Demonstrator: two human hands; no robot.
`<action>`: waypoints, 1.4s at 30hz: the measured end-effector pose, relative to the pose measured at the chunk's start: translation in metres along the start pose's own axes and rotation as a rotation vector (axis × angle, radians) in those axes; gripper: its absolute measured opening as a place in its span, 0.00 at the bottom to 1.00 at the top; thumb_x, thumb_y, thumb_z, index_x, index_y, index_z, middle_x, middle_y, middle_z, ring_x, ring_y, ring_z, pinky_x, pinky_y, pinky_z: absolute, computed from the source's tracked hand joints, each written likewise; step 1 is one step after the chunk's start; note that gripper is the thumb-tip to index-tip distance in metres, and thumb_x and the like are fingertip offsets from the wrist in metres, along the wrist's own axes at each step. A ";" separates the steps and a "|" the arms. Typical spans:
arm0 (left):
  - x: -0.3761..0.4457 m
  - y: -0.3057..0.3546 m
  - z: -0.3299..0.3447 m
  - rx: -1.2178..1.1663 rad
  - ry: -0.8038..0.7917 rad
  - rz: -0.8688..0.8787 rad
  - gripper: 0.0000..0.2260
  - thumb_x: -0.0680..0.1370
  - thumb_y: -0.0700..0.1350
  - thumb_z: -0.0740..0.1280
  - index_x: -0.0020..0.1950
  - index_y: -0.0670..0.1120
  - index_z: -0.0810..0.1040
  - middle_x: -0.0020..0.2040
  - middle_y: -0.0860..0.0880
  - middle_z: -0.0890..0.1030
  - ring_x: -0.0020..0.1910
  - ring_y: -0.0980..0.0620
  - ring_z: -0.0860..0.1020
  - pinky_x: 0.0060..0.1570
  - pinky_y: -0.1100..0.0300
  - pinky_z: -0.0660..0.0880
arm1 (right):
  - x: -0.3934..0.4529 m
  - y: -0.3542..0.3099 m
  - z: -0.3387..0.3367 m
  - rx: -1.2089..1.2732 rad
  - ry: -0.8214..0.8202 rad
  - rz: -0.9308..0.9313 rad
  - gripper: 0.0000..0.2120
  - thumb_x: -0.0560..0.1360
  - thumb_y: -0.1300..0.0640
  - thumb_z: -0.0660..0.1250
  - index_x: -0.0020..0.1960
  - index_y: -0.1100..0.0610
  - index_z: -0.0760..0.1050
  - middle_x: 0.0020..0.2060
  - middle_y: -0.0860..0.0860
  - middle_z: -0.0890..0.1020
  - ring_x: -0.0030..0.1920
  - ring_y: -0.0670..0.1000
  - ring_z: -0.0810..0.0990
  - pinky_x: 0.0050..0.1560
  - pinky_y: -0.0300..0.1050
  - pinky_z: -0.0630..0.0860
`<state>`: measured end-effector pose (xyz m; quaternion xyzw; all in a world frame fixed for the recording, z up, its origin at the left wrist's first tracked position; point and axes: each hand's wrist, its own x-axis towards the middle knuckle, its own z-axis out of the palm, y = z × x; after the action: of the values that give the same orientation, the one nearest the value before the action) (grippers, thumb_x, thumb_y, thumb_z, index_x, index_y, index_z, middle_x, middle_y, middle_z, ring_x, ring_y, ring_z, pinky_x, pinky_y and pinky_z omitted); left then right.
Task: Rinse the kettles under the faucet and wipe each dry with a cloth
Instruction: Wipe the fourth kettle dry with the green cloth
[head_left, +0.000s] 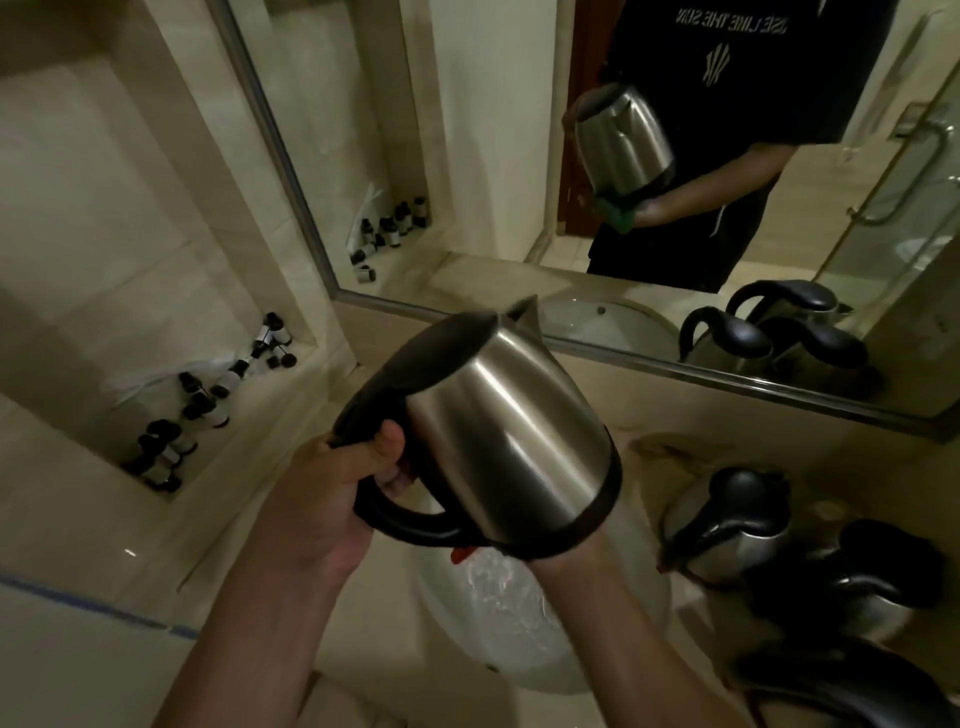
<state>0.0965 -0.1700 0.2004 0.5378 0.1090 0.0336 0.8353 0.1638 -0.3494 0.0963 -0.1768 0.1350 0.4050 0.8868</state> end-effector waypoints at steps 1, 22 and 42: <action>0.000 0.001 0.002 -0.014 0.032 -0.004 0.27 0.46 0.56 0.87 0.40 0.47 0.88 0.38 0.47 0.86 0.41 0.50 0.86 0.53 0.50 0.76 | -0.007 0.009 0.008 0.117 0.027 -0.015 0.46 0.48 0.47 0.88 0.60 0.64 0.76 0.42 0.61 0.78 0.37 0.59 0.76 0.40 0.51 0.74; -0.025 -0.030 0.007 0.037 0.162 -0.078 0.25 0.57 0.55 0.85 0.46 0.44 0.82 0.53 0.39 0.76 0.54 0.41 0.74 0.72 0.39 0.64 | -0.033 -0.050 0.024 -0.235 0.283 -0.400 0.21 0.83 0.44 0.59 0.63 0.57 0.81 0.54 0.59 0.86 0.51 0.57 0.86 0.54 0.52 0.82; -0.033 -0.030 0.037 0.159 0.256 -0.078 0.07 0.63 0.46 0.76 0.40 0.49 0.88 0.51 0.41 0.87 0.58 0.45 0.82 0.57 0.51 0.73 | -0.080 0.035 -0.009 0.258 0.438 -0.221 0.23 0.83 0.42 0.55 0.68 0.55 0.76 0.62 0.69 0.81 0.65 0.71 0.78 0.71 0.67 0.70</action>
<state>0.0709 -0.2212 0.1930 0.5888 0.2378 0.0610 0.7701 0.0855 -0.3857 0.1116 -0.1594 0.3539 0.2375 0.8905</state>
